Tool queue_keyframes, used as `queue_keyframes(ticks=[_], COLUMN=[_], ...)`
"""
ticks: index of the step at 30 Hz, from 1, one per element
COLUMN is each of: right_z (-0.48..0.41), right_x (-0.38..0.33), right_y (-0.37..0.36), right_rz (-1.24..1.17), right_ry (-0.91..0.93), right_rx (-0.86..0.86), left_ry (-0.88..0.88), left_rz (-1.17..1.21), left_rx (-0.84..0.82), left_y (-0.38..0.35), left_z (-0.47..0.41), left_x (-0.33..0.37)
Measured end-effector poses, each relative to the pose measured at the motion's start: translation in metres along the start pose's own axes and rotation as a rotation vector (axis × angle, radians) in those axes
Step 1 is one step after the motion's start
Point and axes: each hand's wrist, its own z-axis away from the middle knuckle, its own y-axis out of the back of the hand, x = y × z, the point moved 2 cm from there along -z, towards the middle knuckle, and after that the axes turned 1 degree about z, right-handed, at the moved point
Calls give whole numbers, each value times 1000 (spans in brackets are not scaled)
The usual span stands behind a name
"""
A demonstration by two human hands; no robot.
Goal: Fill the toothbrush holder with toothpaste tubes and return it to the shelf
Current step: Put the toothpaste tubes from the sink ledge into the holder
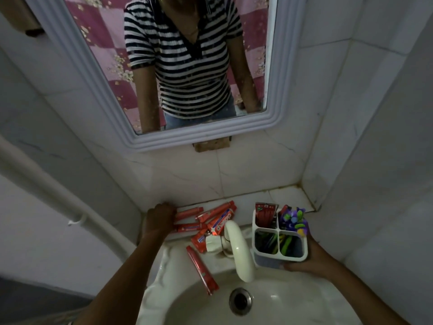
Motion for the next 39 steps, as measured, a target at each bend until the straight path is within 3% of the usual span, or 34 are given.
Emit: queue_keyframes(ticks=[5,9,12,16,25,28,31,34,37,39], right_z=[1,2,-1,-1,1,1,-1,-4,-9,-13], right_x=[-4,-6,-4,-3,-9,-16,-27,-31,-34,-39], right_y=[-1,-1,-3,-3,-3,0,9,21,26,23], right_rz=[27,31,35,49,59,63,29,-52,-207,-244], right_ry=[18,20,38,59,76,63,49,42,4,-7], right_rx=[-4,-17,-30,-29,-35,-91,-174,-200,-117,-36], left_ry=[-87,-274,-408,-562,-780,-787,-760,-548,-251,-202], left_rz=[402,722,791,689,36,-70,21,164,203,166], left_rx=[257,405,363,195,6,31,132,155,-34,-212], left_y=[39,111,150,159,115,103,103,96,88,84], left_z=[3,36,65,76,59,55,52,54,50,45], left_x=[17,59,97,150,225,230,225,211,198,196])
